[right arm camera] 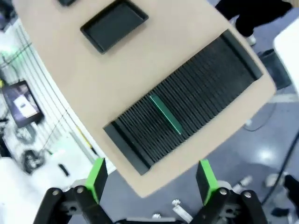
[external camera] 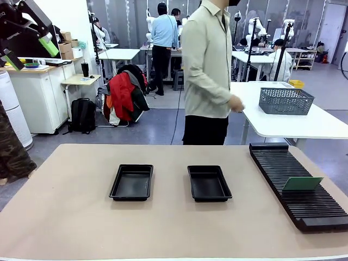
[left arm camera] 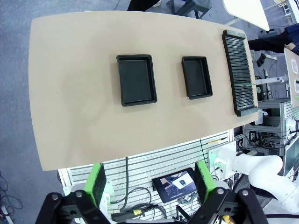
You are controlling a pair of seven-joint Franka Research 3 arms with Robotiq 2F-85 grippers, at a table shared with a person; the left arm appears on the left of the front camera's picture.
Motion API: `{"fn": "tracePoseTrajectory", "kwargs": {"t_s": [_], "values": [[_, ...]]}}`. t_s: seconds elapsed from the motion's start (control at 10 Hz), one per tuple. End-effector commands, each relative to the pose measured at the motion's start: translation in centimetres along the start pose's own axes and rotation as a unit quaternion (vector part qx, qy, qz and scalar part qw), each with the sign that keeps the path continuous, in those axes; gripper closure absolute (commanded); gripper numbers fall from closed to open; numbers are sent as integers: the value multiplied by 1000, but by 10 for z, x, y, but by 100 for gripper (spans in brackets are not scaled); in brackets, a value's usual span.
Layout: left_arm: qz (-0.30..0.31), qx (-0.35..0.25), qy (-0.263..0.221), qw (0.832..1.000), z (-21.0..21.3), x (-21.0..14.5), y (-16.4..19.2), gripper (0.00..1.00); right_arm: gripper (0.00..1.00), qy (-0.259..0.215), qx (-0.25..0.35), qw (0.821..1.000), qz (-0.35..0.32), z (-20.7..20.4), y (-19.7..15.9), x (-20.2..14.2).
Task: Inspect and transfer BCBs to ESD trays.
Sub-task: Pick up the Blank PCB from the PCB Rack and place it in the left ESD tray.
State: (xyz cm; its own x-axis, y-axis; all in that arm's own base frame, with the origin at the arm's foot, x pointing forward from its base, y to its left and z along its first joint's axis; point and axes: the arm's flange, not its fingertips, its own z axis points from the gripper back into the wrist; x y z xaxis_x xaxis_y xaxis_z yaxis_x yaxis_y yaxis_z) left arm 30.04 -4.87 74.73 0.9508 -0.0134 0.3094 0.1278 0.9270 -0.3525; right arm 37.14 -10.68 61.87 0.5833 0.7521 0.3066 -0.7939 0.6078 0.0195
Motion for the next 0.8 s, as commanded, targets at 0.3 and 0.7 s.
{"fn": "tracePoseTrajectory", "kwargs": {"t_s": [0.3,0.7], "values": [[1,-1,-1,1000,0,0,0,0,0,36,-30,980,195,-85,3,2],[1,-1,-1,1000,0,0,0,0,0,48,-37,964,258,-142,-6,-3]]}}
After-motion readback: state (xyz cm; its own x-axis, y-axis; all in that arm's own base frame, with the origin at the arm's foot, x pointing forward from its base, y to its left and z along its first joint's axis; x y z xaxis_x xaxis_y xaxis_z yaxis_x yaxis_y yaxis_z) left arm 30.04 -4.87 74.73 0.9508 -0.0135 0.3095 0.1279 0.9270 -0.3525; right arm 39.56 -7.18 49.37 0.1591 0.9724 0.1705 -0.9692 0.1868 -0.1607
